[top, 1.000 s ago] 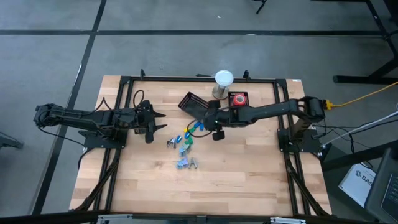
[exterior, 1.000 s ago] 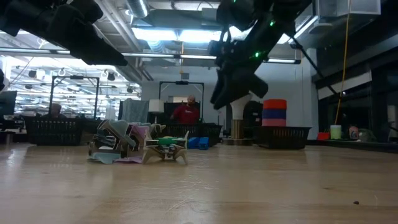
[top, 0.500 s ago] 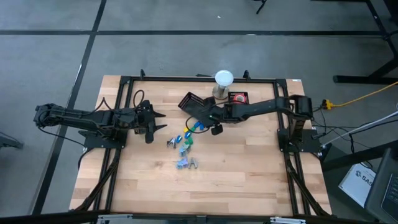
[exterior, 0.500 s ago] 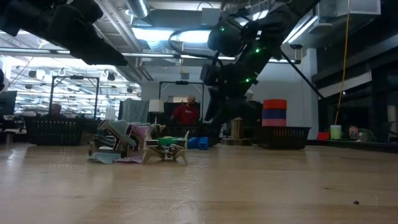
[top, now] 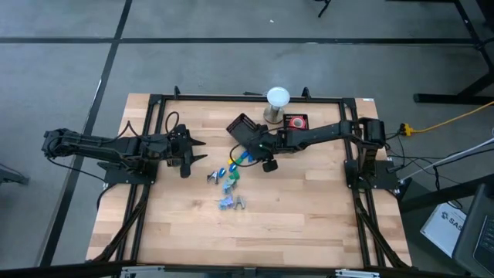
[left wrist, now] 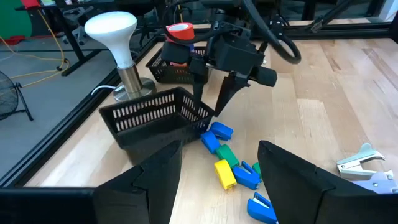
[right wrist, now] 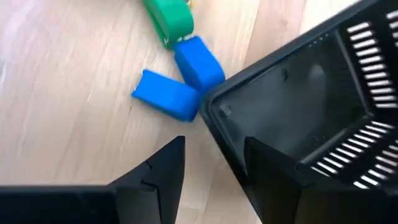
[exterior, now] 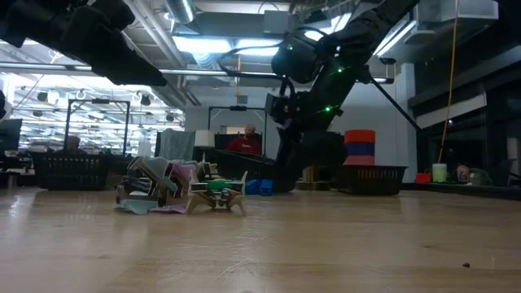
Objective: Pick and place Stapler, Stapler remover, tape
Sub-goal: Move the top center black bin to the center of the table
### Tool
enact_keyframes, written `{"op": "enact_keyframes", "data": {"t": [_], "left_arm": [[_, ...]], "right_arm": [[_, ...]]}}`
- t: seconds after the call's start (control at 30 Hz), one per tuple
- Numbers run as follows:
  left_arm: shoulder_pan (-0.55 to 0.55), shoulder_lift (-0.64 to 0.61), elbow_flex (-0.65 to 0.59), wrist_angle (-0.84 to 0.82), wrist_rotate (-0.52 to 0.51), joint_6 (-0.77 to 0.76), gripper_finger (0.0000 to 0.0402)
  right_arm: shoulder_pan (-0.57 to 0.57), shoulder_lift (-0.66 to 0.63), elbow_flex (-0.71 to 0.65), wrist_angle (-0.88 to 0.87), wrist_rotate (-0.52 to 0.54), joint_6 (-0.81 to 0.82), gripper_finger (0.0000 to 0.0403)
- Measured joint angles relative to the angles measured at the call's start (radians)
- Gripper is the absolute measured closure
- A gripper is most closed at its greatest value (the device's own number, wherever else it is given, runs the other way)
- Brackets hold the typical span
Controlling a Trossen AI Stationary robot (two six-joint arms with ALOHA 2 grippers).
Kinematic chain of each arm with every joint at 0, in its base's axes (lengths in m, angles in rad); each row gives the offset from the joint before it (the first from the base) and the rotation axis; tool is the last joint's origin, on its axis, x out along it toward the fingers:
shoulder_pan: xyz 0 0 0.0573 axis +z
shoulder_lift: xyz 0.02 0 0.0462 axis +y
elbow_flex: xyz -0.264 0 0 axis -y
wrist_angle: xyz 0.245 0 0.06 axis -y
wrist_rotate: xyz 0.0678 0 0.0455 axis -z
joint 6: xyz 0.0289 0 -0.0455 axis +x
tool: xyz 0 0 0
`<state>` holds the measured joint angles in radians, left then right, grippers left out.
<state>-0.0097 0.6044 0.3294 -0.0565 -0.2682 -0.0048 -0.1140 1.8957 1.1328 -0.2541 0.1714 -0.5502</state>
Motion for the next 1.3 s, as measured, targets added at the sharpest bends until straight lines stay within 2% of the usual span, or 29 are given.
{"op": "enact_keyframes", "data": {"t": [0.2,0.37,0.57,0.73,1.0,1.17,1.3], "left_arm": [[0.000,0.000,0.000,0.000,0.000,0.000,0.0192],[0.000,0.000,0.000,0.000,0.000,0.000,0.0192],[0.000,0.000,0.000,0.000,0.000,0.000,0.0192],[0.000,0.000,0.000,0.000,0.000,0.000,0.0192],[0.000,0.000,0.000,0.000,0.000,0.000,0.0192],[0.000,0.000,0.000,0.000,0.000,0.000,0.0192],[0.000,0.000,0.000,0.000,0.000,0.000,0.0192]], "right_arm": [[0.012,0.000,0.000,-0.009,0.051,0.027,0.0235],[0.023,0.000,0.000,-0.030,0.067,0.074,0.0269],[0.050,0.000,0.000,-0.081,0.019,0.180,0.0320],[0.094,0.000,0.017,-0.112,0.003,0.238,0.0344],[0.178,0.000,0.127,-0.239,-0.125,0.327,0.0371],[0.243,0.000,0.161,-0.247,-0.132,0.330,0.0381],[0.291,0.000,0.164,-0.250,-0.132,0.360,0.0367]]}}
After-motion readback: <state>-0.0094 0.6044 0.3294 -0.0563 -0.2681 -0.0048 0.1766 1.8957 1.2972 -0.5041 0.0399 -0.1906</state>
